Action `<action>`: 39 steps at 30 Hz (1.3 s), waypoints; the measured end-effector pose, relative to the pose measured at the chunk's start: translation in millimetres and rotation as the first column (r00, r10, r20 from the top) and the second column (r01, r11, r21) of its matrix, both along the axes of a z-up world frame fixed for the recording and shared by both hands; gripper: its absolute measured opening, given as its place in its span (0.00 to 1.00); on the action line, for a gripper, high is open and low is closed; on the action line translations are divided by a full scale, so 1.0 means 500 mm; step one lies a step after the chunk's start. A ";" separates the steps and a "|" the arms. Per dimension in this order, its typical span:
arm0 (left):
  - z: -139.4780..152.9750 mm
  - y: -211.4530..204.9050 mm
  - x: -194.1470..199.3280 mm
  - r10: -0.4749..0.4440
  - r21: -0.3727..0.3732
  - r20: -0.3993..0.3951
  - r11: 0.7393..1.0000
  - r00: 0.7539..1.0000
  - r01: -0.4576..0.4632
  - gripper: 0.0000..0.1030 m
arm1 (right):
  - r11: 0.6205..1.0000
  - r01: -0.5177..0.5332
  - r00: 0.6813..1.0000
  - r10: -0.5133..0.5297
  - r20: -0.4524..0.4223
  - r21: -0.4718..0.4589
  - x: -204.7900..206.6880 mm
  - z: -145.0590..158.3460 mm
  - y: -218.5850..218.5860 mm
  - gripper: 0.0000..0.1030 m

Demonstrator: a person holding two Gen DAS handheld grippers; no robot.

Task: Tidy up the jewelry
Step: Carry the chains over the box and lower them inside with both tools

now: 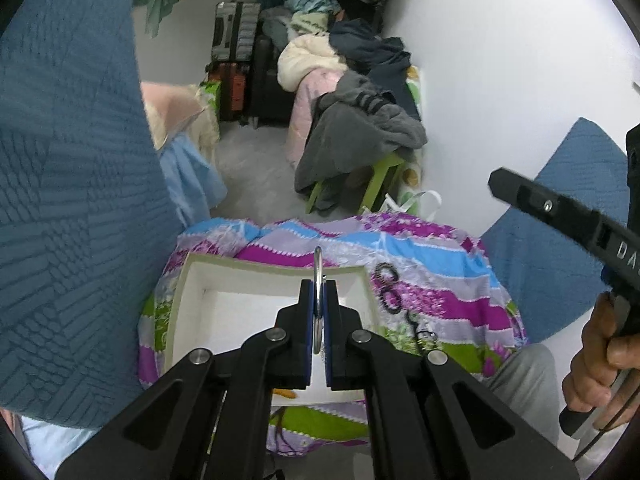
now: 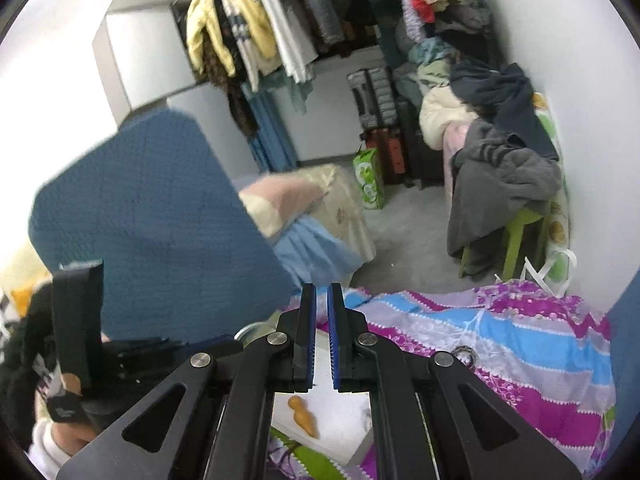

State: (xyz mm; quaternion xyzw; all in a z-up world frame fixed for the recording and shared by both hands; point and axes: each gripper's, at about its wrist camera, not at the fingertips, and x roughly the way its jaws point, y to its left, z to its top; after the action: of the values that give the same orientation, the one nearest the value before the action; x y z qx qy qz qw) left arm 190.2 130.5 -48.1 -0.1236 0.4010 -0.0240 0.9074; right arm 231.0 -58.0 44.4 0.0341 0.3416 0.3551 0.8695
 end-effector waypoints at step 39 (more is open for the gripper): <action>-0.063 -0.033 -0.011 0.014 -0.045 0.002 0.999 1.000 -0.014 0.38 | 0.995 0.006 0.997 -0.013 -0.074 -0.096 -0.007 -0.126 -0.058 0.23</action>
State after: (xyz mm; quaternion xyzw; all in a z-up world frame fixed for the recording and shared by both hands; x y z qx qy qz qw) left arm 184.8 113.8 -79.6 -0.1469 0.3986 -0.0267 0.9049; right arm 227.7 -86.8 -18.5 0.0072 0.3904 0.3326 0.8585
